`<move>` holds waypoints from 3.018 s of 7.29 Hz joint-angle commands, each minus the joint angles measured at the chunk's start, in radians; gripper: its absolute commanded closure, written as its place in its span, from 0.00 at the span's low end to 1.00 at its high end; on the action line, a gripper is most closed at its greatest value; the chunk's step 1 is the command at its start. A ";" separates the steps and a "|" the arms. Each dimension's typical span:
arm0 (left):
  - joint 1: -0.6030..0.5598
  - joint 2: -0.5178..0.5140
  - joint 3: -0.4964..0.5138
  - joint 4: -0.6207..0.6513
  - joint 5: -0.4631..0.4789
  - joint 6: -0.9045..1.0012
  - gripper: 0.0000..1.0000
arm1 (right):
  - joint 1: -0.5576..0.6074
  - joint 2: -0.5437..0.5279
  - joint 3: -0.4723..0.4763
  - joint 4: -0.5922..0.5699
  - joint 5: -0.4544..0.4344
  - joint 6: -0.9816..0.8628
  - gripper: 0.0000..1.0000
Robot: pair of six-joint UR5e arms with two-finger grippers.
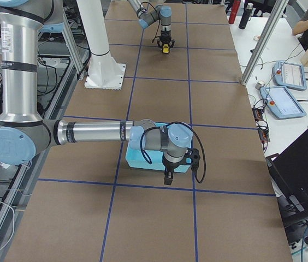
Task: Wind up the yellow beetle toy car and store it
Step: 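Drag the car toward the robot with the left gripper, then release, then lift the left gripper away as the car rolls forward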
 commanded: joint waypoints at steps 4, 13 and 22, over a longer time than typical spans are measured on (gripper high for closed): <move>-0.012 0.032 0.000 -0.043 -0.015 0.000 0.64 | 0.000 -0.002 0.000 0.000 0.000 0.000 0.00; -0.042 0.084 -0.011 -0.093 -0.044 0.020 0.00 | 0.000 -0.002 0.000 0.000 0.000 0.000 0.00; -0.387 0.152 -0.011 0.042 -0.162 0.009 0.00 | 0.000 0.003 -0.002 0.000 0.000 0.000 0.00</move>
